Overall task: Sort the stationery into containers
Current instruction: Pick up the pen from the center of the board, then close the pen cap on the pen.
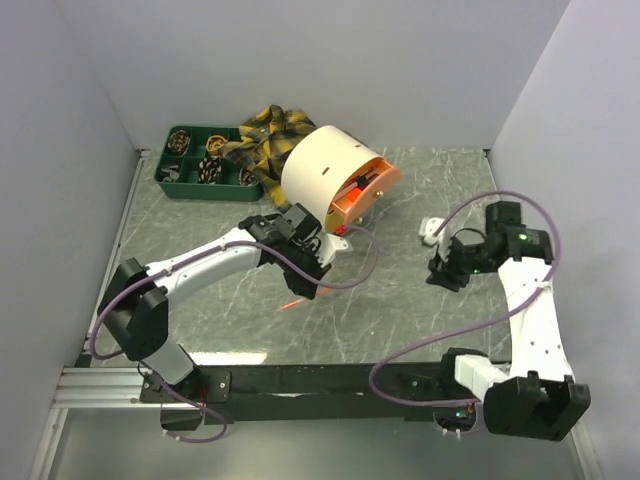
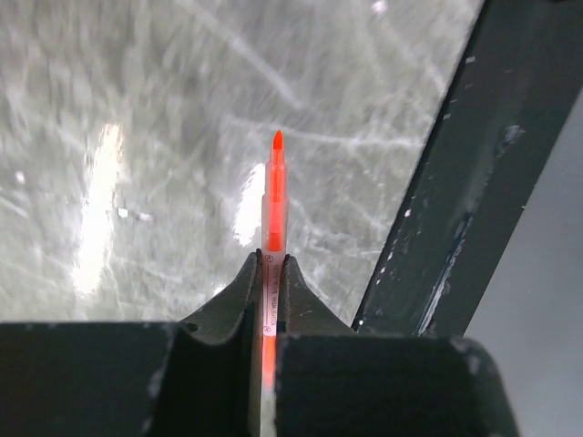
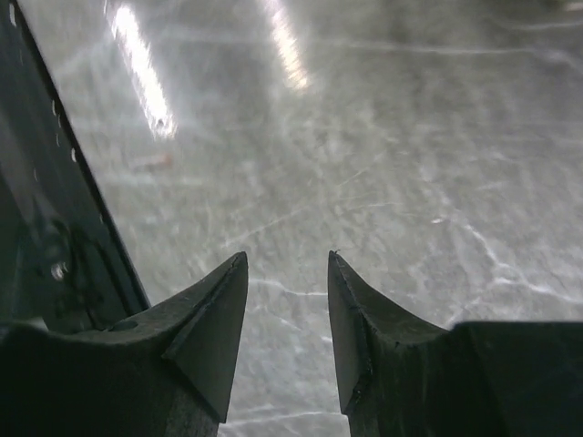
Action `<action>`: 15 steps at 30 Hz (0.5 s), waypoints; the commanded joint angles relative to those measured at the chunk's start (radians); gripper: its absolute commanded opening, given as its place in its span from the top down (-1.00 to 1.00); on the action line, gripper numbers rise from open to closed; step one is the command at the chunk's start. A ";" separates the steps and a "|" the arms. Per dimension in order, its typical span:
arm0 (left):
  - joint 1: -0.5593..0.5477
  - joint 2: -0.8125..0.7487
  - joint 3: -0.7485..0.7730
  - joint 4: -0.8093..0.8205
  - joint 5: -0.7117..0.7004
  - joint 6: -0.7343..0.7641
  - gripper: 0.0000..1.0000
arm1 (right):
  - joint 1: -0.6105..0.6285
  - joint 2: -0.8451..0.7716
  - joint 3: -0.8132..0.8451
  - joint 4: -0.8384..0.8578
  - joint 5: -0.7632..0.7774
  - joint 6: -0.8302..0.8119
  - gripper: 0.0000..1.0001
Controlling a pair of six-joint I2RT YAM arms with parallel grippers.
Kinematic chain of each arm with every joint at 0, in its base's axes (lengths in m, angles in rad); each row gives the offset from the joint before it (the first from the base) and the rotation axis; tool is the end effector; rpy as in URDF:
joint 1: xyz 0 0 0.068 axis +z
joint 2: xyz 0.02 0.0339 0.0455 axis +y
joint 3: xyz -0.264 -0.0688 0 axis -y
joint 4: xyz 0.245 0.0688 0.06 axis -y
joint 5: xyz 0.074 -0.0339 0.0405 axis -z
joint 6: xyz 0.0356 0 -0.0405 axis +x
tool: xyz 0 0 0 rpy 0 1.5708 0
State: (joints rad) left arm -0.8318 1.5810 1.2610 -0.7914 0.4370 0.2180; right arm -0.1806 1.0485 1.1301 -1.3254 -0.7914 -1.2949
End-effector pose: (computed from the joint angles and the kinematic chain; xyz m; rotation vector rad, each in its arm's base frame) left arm 0.2052 -0.2476 0.2621 1.4928 2.2947 -0.7718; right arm 0.1614 -0.0037 0.3283 -1.3737 1.9002 0.4635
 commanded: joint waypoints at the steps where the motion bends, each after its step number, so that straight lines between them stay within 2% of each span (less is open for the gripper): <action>1: 0.059 0.031 -0.029 0.024 0.045 -0.048 0.98 | 0.183 -0.048 -0.131 -0.107 0.257 -0.183 0.05; 3: 0.089 0.053 -0.026 0.035 0.060 -0.060 0.98 | 0.283 -0.174 -0.278 -0.025 0.323 -0.224 0.04; 4: 0.105 0.056 -0.026 0.041 0.059 -0.063 0.98 | 0.326 -0.236 -0.317 -0.012 0.342 -0.309 0.03; 6: 0.120 0.066 -0.025 0.049 0.049 -0.071 0.98 | 0.349 -0.269 -0.392 0.060 0.360 -0.330 0.04; 9: 0.152 0.070 -0.020 0.046 0.048 -0.084 0.98 | 0.432 -0.187 -0.339 0.218 0.310 0.068 0.09; 10: 0.169 0.065 -0.020 0.046 0.051 -0.089 0.98 | 0.437 -0.083 -0.307 0.221 0.285 0.273 0.13; 11: 0.175 0.062 -0.018 0.041 0.052 -0.091 0.98 | 0.450 -0.030 -0.270 0.213 0.262 0.366 0.25; 13: 0.192 0.048 -0.015 0.035 0.040 -0.089 0.98 | 0.464 0.066 -0.178 0.219 0.198 0.562 0.37; 14: 0.200 0.042 -0.014 0.034 0.036 -0.091 0.98 | 0.492 0.073 -0.159 0.347 0.219 0.704 0.25; 15: 0.204 0.039 -0.011 0.029 0.035 -0.089 0.98 | 0.500 0.082 -0.129 0.382 0.253 0.812 0.21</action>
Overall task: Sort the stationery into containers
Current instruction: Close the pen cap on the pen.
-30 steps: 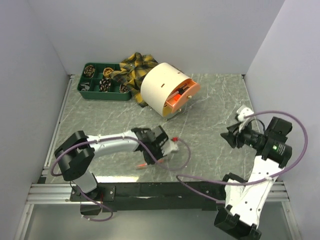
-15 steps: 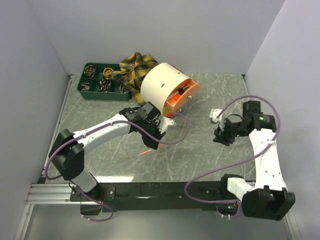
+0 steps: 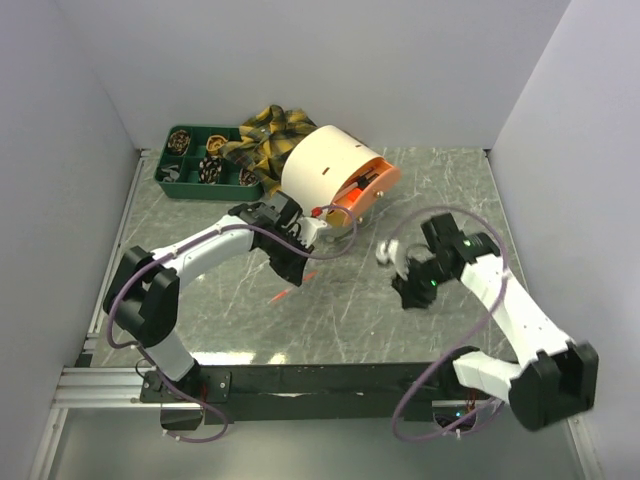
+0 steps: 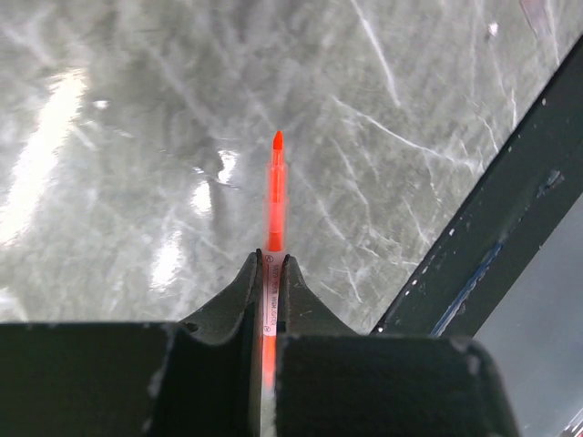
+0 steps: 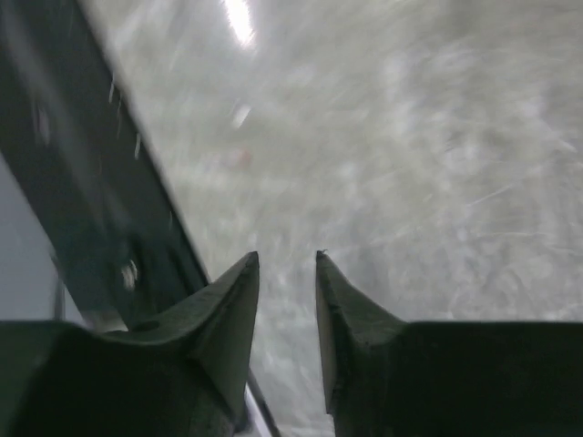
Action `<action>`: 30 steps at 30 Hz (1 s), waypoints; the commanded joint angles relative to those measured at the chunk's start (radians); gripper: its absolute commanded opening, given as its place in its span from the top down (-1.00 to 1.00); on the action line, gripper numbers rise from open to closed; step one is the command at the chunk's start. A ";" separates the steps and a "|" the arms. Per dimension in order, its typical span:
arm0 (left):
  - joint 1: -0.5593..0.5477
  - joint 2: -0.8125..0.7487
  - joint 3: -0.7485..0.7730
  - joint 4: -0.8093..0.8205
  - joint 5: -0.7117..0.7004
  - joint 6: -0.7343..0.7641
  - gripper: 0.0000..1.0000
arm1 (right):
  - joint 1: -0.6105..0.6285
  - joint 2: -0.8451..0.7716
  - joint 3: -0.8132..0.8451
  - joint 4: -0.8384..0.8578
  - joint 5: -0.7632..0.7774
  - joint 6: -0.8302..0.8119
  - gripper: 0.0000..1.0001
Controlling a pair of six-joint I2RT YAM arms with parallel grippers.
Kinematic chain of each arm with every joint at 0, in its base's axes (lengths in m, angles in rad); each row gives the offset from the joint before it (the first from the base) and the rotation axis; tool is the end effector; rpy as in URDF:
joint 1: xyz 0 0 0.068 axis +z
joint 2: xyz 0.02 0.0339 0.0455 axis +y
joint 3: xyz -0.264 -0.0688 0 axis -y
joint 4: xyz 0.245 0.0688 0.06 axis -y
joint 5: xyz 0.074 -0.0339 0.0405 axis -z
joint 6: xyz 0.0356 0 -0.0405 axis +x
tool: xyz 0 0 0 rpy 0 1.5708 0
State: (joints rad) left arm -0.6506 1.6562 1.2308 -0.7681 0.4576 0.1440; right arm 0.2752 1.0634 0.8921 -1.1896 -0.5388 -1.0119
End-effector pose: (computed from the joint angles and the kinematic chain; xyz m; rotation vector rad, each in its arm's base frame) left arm 0.2526 -0.2121 0.2316 1.1956 2.5282 -0.7635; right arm 0.1540 0.0625 0.2593 -1.6797 2.1088 0.5920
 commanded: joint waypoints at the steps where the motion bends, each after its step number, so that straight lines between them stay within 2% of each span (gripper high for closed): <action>1: 0.040 -0.045 0.027 0.003 0.012 -0.014 0.98 | 0.061 0.099 0.123 0.261 -0.004 0.673 0.19; 3: 0.057 -0.055 0.033 -0.002 0.004 -0.012 0.98 | 0.091 0.144 0.162 0.275 0.036 0.865 0.16; 4: 0.081 -0.065 0.041 -0.003 0.004 -0.014 0.98 | 0.094 0.155 0.156 0.275 0.049 1.057 0.14; 5: 0.094 -0.072 0.045 -0.003 0.001 -0.014 0.98 | 0.094 0.138 0.136 0.283 0.072 1.125 0.07; 6: 0.104 -0.078 0.047 -0.003 0.001 -0.015 0.98 | 0.170 0.113 0.128 0.298 0.114 1.151 0.03; 7: 0.127 -0.090 0.048 0.001 0.001 -0.015 0.98 | 0.206 0.071 0.114 0.314 0.249 1.202 0.00; 8: 0.138 -0.091 0.049 0.004 -0.002 -0.015 0.98 | 0.217 0.067 0.091 0.302 0.282 1.249 -0.03; 9: 0.147 -0.093 0.049 0.004 -0.005 -0.015 0.98 | 0.226 0.073 0.078 0.292 0.319 1.339 0.00; 10: 0.167 -0.095 0.050 0.006 -0.005 -0.017 0.98 | 0.240 0.090 0.062 0.289 0.418 1.389 0.06; 12: 0.184 -0.090 0.055 0.001 -0.002 -0.012 0.98 | 0.263 0.125 0.025 0.292 0.468 1.484 0.14; 13: 0.199 -0.090 0.059 -0.002 -0.002 -0.009 0.98 | 0.291 0.166 0.018 0.295 0.479 1.512 0.15; 14: 0.206 -0.090 0.061 0.000 -0.005 -0.006 0.98 | 0.306 0.182 0.011 0.294 0.482 1.536 0.28; 17: 0.230 -0.099 0.061 0.018 -0.014 -0.001 0.98 | 0.381 0.216 0.002 0.259 0.508 1.627 0.38; 25: 0.266 -0.093 0.067 0.062 -0.017 -0.020 0.98 | 0.461 0.224 -0.143 0.274 0.442 1.757 0.22; 30: 0.273 -0.096 0.065 0.078 -0.005 -0.029 0.98 | 0.464 0.244 -0.217 0.320 0.412 1.785 0.23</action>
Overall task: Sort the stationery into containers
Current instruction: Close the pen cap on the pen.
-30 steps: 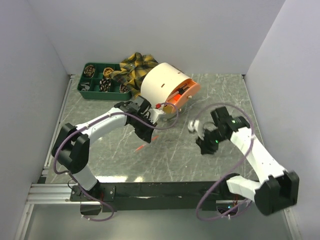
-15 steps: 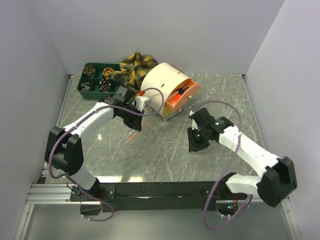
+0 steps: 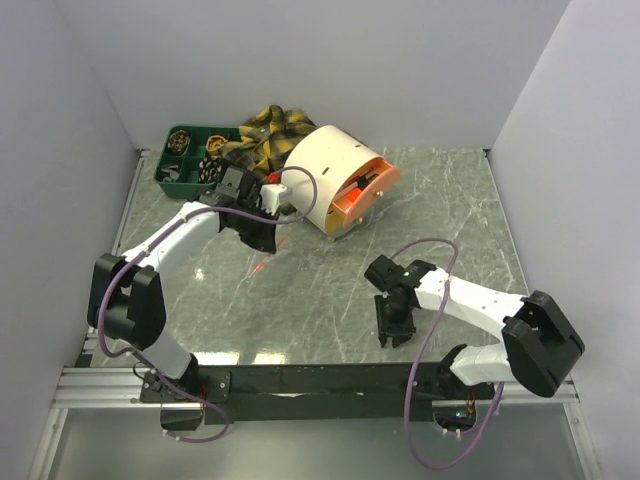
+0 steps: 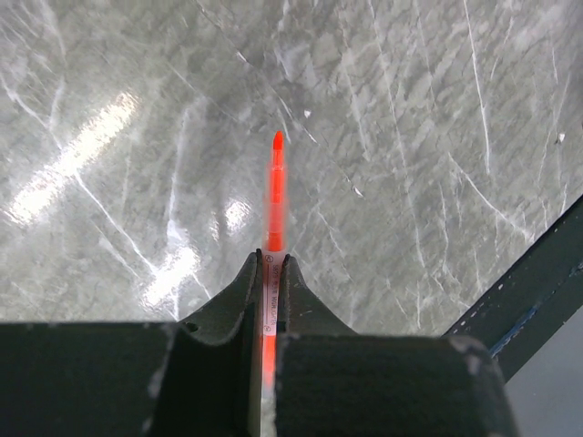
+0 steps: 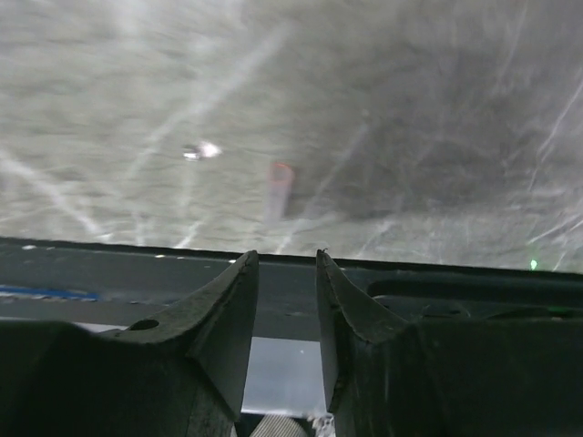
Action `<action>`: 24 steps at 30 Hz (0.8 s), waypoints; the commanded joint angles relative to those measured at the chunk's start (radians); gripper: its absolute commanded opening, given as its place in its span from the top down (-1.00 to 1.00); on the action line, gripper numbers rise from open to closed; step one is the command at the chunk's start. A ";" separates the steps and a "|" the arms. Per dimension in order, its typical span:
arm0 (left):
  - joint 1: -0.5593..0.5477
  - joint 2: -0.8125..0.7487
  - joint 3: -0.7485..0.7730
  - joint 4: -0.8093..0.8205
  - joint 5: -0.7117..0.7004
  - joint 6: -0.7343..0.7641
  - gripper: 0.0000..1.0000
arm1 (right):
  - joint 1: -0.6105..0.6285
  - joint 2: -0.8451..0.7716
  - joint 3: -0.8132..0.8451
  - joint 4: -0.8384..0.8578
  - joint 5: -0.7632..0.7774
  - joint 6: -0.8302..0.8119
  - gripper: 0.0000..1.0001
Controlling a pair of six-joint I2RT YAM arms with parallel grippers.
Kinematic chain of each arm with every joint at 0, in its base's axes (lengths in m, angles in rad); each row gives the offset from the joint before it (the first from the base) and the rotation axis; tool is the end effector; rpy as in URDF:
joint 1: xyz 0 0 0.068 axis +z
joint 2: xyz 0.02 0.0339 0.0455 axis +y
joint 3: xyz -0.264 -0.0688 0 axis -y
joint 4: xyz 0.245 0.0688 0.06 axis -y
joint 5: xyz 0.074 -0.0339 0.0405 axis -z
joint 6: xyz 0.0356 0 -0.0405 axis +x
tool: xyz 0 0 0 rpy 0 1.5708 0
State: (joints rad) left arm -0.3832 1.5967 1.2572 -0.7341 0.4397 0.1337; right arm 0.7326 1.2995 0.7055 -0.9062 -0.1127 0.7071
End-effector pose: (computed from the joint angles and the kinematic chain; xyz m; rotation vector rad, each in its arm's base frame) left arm 0.2990 -0.1369 0.2590 0.8156 2.5020 -0.6655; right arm 0.1412 0.1324 0.1713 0.0459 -3.1133 -0.2046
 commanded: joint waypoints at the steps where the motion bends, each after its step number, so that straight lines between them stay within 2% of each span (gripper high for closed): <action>1: 0.007 -0.038 0.038 0.048 0.014 -0.020 0.98 | 0.005 0.007 -0.034 0.046 -0.024 0.068 0.25; 9: 0.012 -0.038 0.034 0.053 0.037 -0.023 0.98 | 0.047 -0.012 -0.051 0.162 -0.036 0.110 0.33; 17: 0.014 -0.044 0.059 0.033 0.053 -0.020 0.98 | 0.057 0.034 -0.044 0.152 -0.002 0.134 0.31; 24: 0.018 -0.040 0.048 0.036 0.059 -0.008 0.98 | 0.059 -0.005 -0.005 0.127 0.016 0.106 0.31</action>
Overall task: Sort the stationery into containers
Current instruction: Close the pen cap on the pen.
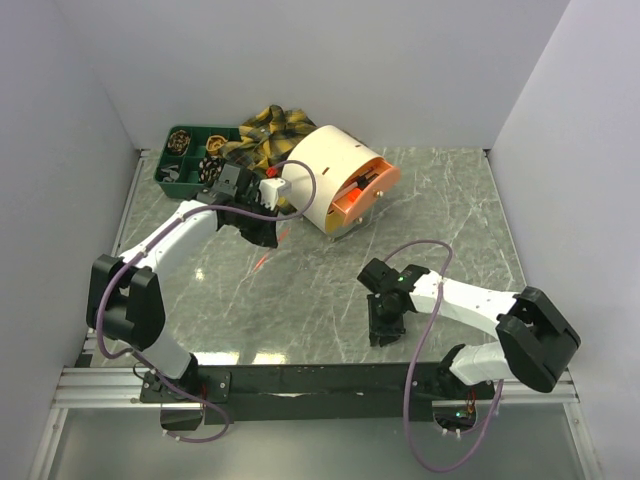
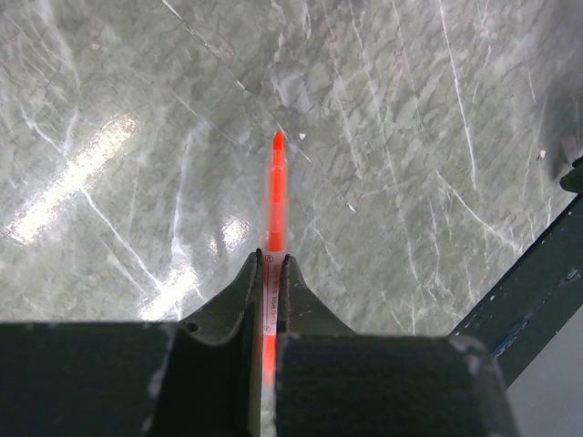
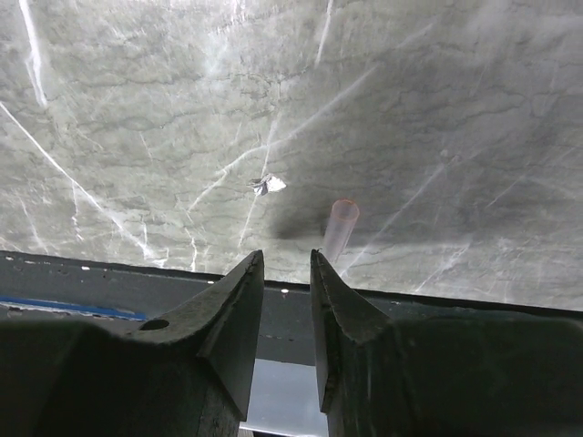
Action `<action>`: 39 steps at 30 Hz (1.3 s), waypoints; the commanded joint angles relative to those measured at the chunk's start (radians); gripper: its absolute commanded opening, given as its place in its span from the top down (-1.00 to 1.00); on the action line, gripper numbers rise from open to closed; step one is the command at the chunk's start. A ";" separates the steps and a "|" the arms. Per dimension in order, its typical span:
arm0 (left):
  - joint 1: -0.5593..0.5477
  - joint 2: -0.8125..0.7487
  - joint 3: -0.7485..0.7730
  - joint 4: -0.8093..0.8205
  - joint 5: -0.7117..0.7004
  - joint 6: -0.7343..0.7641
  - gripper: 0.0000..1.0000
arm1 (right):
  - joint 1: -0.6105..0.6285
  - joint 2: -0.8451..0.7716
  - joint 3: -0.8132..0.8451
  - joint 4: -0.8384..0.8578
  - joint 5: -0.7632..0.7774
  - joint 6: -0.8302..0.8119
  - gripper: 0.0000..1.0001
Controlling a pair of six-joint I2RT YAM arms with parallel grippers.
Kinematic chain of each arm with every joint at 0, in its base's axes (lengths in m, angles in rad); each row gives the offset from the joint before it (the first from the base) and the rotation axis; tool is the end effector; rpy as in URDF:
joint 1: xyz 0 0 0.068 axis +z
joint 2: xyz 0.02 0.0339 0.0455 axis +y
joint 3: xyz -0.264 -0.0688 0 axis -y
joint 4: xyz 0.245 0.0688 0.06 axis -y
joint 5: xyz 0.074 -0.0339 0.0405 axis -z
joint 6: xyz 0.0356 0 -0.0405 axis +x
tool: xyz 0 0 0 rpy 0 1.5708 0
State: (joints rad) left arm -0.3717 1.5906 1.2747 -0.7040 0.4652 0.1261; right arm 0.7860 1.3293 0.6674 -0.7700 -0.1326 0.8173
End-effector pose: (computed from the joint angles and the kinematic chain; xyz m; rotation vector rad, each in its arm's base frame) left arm 0.3037 -0.1355 0.2682 0.7995 2.4473 -0.6929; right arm 0.1395 0.1463 0.1584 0.0345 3.1256 0.3006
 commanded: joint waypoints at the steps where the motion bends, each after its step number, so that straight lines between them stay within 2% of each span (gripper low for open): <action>1: 0.007 -0.031 0.034 0.006 0.035 0.000 0.98 | 0.006 -0.041 0.050 -0.012 0.042 -0.012 0.30; 9: 0.007 -0.003 0.058 0.000 0.046 0.007 0.98 | 0.004 -0.074 0.075 -0.057 0.090 -0.038 0.27; 32: 0.008 0.060 0.101 -0.003 0.066 0.017 0.98 | -0.036 -0.004 -0.048 -0.003 0.062 0.000 0.25; 39: 0.011 0.028 0.086 -0.029 0.072 0.030 0.98 | -0.036 0.028 -0.040 0.044 0.068 -0.041 0.36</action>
State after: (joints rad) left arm -0.3664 1.6535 1.3357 -0.7216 0.5014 0.1375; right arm 0.7536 1.3266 0.6250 -0.7967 -0.0807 0.7921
